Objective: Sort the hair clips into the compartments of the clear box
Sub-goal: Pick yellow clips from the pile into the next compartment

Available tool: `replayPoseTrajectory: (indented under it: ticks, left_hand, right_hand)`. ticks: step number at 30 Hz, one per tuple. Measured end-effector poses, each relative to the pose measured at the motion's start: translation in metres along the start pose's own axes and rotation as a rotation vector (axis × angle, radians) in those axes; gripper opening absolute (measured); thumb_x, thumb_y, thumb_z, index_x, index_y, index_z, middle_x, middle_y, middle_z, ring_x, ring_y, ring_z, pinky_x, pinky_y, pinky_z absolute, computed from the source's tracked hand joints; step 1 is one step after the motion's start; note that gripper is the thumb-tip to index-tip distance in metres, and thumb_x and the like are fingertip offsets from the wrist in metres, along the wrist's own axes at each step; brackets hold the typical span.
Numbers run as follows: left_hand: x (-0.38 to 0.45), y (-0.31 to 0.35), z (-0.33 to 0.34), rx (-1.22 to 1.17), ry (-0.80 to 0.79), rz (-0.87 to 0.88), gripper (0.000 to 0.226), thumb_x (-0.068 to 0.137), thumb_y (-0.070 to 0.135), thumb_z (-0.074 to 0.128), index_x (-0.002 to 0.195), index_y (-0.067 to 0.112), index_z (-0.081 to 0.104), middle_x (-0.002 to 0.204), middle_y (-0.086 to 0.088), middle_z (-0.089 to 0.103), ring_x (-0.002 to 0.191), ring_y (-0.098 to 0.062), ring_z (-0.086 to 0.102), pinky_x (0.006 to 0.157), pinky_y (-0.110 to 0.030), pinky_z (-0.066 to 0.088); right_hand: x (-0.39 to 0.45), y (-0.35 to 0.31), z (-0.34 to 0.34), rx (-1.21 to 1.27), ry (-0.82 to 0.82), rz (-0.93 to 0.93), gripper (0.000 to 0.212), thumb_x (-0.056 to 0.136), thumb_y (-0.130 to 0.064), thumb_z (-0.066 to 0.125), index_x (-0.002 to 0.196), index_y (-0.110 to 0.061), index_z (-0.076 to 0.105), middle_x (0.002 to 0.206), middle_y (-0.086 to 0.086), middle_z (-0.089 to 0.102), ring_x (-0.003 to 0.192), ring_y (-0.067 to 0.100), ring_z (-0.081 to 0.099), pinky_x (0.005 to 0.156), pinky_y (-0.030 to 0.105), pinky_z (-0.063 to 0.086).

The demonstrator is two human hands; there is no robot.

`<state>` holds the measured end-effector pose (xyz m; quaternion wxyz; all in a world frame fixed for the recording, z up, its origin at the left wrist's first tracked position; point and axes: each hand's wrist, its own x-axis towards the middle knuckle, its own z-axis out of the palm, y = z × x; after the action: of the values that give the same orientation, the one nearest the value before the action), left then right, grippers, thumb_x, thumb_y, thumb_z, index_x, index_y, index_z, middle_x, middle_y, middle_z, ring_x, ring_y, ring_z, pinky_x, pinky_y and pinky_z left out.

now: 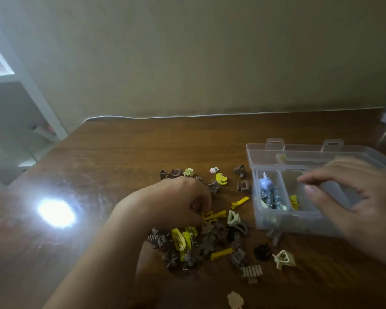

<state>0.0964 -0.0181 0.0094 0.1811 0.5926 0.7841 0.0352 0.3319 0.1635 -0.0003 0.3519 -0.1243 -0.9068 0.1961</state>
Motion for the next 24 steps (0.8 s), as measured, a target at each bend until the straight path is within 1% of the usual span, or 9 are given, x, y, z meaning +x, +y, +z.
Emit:
replayPoseTrajectory:
  ticks: [3, 6, 9, 11, 13, 16, 19, 21, 24]
  left_hand:
    - [0.0, -0.001, 0.0, 0.01, 0.016, 0.012, 0.02, 0.082, 0.029, 0.07, 0.099, 0.035, 0.064, 0.104, 0.016, 0.057, 0.092, -0.003, 0.056, 0.078, -0.022, 0.053]
    - [0.003, 0.001, 0.001, 0.004, 0.036, 0.026, 0.014, 0.084, 0.025, 0.07, 0.09, 0.032, 0.06, 0.093, 0.014, 0.057, 0.079, -0.002, 0.053, 0.065, -0.014, 0.045]
    - [0.006, 0.002, 0.001, 0.002, 0.083, 0.034, 0.014, 0.087, 0.02, 0.067, 0.084, 0.031, 0.059, 0.082, 0.014, 0.057, 0.07, -0.002, 0.052, 0.059, -0.013, 0.04]
    - [0.006, 0.003, -0.002, -0.038, 0.168, 0.057, 0.016, 0.086, 0.018, 0.068, 0.084, 0.032, 0.06, 0.079, 0.013, 0.059, 0.072, -0.003, 0.056, 0.06, -0.014, 0.042]
    - [0.005, 0.005, -0.003, -0.068, 0.205, 0.062, 0.019, 0.085, 0.019, 0.069, 0.094, 0.034, 0.062, 0.08, 0.014, 0.061, 0.073, -0.004, 0.058, 0.061, -0.015, 0.045]
    - [0.006, 0.008, 0.001, -0.005, 0.144, 0.055, 0.029, 0.085, 0.032, 0.072, 0.111, 0.04, 0.063, 0.09, 0.016, 0.062, 0.08, -0.002, 0.058, 0.071, -0.022, 0.052]
    - [0.011, 0.008, 0.006, 0.019, 0.117, 0.035, 0.032, 0.087, 0.039, 0.069, 0.118, 0.043, 0.062, 0.106, 0.016, 0.065, 0.096, -0.003, 0.059, 0.084, -0.031, 0.055]
    - [0.013, 0.007, 0.007, 0.007, 0.119, 0.014, 0.03, 0.086, 0.041, 0.069, 0.115, 0.042, 0.063, 0.107, 0.017, 0.063, 0.096, -0.004, 0.059, 0.084, -0.032, 0.055]
    - [0.012, 0.009, 0.007, 0.016, 0.09, 0.025, 0.02, 0.085, 0.044, 0.07, 0.101, 0.041, 0.058, 0.101, 0.02, 0.054, 0.093, -0.003, 0.054, 0.082, -0.027, 0.052]
  right_hand:
    - [0.0, -0.003, 0.0, 0.012, 0.015, -0.028, 0.018, 0.085, -0.038, 0.054, 0.095, -0.031, 0.068, 0.089, -0.018, 0.064, 0.091, 0.01, 0.062, 0.075, 0.043, 0.05]
    - [0.0, -0.006, 0.001, 0.016, 0.02, -0.071, 0.017, 0.086, -0.036, 0.055, 0.094, -0.029, 0.068, 0.089, -0.018, 0.064, 0.089, 0.01, 0.062, 0.074, 0.042, 0.05]
    - [0.0, -0.015, 0.001, 0.001, 0.026, -0.109, 0.017, 0.084, -0.031, 0.057, 0.09, -0.023, 0.071, 0.086, -0.015, 0.064, 0.086, 0.007, 0.06, 0.073, 0.032, 0.048]
    - [-0.001, -0.021, 0.004, 0.009, 0.006, -0.129, 0.016, 0.084, -0.03, 0.058, 0.091, -0.023, 0.071, 0.085, -0.016, 0.063, 0.087, 0.006, 0.06, 0.073, 0.026, 0.047]
    - [-0.003, -0.023, 0.01, 0.022, -0.028, -0.144, 0.016, 0.084, -0.03, 0.059, 0.091, -0.024, 0.072, 0.085, -0.016, 0.063, 0.087, 0.007, 0.06, 0.073, 0.026, 0.048]
    - [-0.005, -0.023, 0.015, 0.052, -0.064, -0.146, 0.014, 0.085, -0.029, 0.06, 0.091, -0.024, 0.072, 0.085, -0.015, 0.063, 0.089, 0.009, 0.061, 0.073, 0.027, 0.048]
    - [-0.006, -0.023, 0.016, 0.069, -0.073, -0.142, 0.014, 0.085, -0.03, 0.06, 0.092, -0.026, 0.072, 0.085, -0.016, 0.062, 0.088, 0.008, 0.06, 0.073, 0.027, 0.048]
    - [-0.006, -0.024, 0.015, 0.066, -0.075, -0.14, 0.014, 0.085, -0.031, 0.06, 0.092, -0.026, 0.072, 0.085, -0.017, 0.062, 0.088, 0.007, 0.06, 0.073, 0.026, 0.048]
    - [-0.006, -0.024, 0.015, 0.06, -0.081, -0.139, 0.015, 0.085, -0.032, 0.059, 0.092, -0.026, 0.072, 0.085, -0.019, 0.062, 0.089, 0.006, 0.059, 0.073, 0.025, 0.048]
